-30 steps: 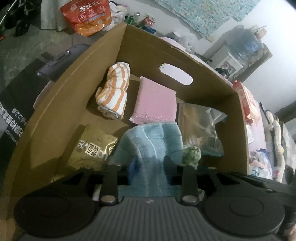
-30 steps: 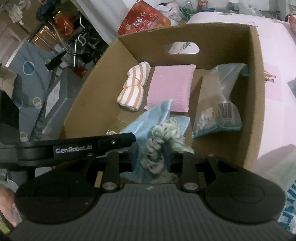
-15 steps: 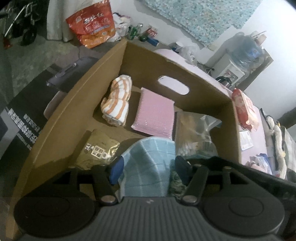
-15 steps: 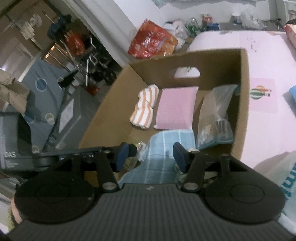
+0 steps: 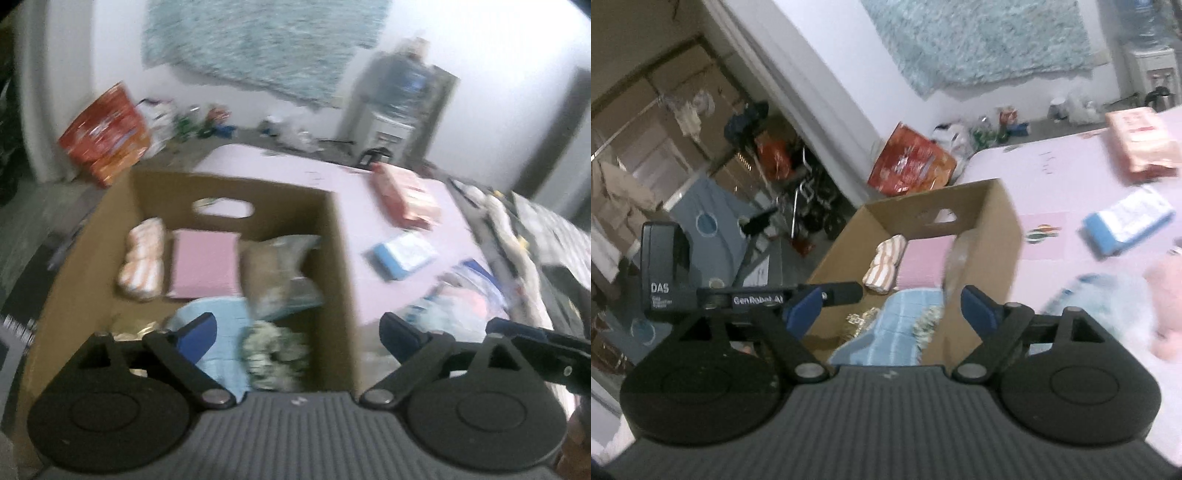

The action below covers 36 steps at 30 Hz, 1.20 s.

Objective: Organize soft objects
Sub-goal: 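Move both tools from the box back to the table items, then grasp the white yogurt cup with the right tool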

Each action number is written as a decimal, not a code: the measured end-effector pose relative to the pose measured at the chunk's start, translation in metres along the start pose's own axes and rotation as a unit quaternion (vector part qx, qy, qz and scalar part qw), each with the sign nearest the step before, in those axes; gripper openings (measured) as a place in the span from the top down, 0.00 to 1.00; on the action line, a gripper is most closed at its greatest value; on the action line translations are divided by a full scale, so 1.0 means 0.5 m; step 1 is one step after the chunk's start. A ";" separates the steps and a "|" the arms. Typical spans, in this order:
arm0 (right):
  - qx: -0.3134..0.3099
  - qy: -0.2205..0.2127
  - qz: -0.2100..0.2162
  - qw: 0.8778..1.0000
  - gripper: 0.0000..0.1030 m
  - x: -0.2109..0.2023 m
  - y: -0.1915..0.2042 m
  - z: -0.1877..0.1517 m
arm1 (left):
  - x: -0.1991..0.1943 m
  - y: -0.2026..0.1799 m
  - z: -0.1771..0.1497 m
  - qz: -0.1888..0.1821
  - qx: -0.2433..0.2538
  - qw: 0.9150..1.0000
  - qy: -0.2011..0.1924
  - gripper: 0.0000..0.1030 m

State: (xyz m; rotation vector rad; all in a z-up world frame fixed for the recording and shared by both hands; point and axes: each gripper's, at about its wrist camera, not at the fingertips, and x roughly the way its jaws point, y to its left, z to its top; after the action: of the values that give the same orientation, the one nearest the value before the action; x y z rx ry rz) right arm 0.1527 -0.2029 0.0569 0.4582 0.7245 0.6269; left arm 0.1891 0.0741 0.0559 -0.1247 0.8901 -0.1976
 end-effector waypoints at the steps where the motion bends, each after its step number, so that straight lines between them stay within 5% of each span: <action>1: 0.007 -0.010 -0.005 1.000 0.19 -0.028 -0.018 -0.010 | 0.001 -0.021 -0.001 -0.006 0.012 1.000 -0.002 0.04; 14: 0.106 -0.114 -0.120 0.981 0.16 -0.300 -0.280 -0.147 | 0.050 -0.306 0.003 -0.078 0.168 0.983 -0.014 0.00; 22: 0.107 -0.161 -0.203 0.960 0.16 -0.374 -0.399 -0.117 | 0.137 -0.470 0.022 -0.121 0.224 0.967 0.025 0.00; 28: 0.090 -0.142 -0.254 0.953 0.17 -0.363 -0.510 -0.029 | 0.210 -0.561 0.019 -0.126 0.232 0.964 0.036 0.00; 32: 0.207 -0.133 -0.209 0.946 0.26 -0.340 -0.609 -0.015 | 0.239 -0.576 0.017 -0.130 0.219 0.966 0.042 0.00; 36: 0.228 -0.147 -0.257 0.928 0.37 -0.286 -0.645 -0.016 | 0.244 -0.573 0.015 -0.131 0.212 0.968 0.040 0.00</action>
State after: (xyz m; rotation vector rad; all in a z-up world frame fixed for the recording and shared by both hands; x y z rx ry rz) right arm 0.1809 -0.5308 -0.0701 0.7390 0.6639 -0.1142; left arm 0.2357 -0.2321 0.0226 0.1671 0.8915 -0.6382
